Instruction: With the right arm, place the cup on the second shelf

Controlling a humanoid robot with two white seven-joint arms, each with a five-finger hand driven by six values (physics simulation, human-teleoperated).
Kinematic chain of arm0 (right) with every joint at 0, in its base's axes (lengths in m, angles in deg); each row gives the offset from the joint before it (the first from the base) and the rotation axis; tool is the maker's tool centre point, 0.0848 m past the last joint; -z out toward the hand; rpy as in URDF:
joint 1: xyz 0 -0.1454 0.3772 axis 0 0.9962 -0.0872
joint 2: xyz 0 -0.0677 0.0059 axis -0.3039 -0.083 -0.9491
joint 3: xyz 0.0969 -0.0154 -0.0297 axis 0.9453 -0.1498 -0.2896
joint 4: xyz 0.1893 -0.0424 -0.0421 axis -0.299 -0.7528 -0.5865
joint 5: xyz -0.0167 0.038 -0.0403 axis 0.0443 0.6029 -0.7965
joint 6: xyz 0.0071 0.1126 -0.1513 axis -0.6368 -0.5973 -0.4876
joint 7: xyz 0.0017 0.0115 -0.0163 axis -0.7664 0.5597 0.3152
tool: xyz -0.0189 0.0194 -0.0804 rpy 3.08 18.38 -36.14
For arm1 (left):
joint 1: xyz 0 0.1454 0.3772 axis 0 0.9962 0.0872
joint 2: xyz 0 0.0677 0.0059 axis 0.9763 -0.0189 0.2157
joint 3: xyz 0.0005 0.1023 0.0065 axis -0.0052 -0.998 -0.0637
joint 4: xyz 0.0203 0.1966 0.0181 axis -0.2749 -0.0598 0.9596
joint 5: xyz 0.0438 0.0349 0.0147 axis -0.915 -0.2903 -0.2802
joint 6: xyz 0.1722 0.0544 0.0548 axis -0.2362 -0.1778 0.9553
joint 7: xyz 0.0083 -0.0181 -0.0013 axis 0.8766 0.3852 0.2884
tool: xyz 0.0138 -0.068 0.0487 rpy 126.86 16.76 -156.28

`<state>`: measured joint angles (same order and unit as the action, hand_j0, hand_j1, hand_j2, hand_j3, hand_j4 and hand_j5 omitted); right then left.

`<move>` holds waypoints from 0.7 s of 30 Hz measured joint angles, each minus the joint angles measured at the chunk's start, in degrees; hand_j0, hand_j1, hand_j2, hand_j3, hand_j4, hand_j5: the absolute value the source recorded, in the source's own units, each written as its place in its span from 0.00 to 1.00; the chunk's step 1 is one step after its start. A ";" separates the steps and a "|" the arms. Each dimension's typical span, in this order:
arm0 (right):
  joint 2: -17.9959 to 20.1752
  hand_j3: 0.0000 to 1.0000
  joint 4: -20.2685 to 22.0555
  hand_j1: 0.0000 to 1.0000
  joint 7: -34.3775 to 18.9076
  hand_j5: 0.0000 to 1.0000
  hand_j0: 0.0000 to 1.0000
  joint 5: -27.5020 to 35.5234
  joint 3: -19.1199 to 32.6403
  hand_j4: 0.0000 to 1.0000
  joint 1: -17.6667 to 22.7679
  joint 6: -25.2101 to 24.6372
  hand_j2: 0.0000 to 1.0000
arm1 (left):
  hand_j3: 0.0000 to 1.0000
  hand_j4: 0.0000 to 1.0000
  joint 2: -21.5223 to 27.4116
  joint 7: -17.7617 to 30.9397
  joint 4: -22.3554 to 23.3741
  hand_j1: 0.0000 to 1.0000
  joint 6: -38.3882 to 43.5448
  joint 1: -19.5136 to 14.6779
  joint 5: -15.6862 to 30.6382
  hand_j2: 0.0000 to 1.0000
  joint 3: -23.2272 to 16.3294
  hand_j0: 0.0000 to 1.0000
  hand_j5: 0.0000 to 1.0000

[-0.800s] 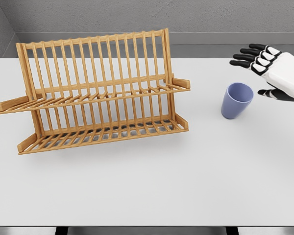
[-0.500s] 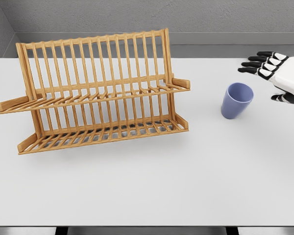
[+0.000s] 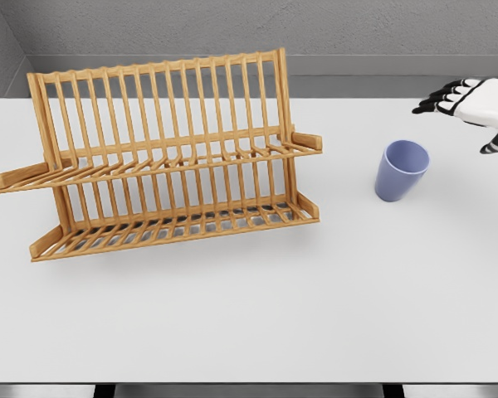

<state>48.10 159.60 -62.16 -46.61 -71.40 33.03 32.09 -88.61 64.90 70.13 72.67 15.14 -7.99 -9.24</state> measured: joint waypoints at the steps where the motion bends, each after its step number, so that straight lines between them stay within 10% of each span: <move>1: -0.46 1.00 -0.80 1.00 -0.19 1.00 1.00 0.00 -1.90 1.00 -1.50 -0.01 1.00 | 1.00 1.00 0.00 0.00 0.00 1.00 0.00 0.00 -0.01 1.00 -0.02 1.00 1.00; 21: -6.17 1.00 -6.75 1.00 -0.69 1.00 1.00 -0.08 -12.16 1.00 -8.00 0.06 1.00 | 1.00 1.00 0.00 0.00 -0.01 1.00 0.00 0.00 -0.01 1.00 -0.01 1.00 1.00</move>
<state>41.92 152.85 -62.86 -46.69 -83.57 25.02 32.15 -88.62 64.90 70.13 72.67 15.14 -7.99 -9.25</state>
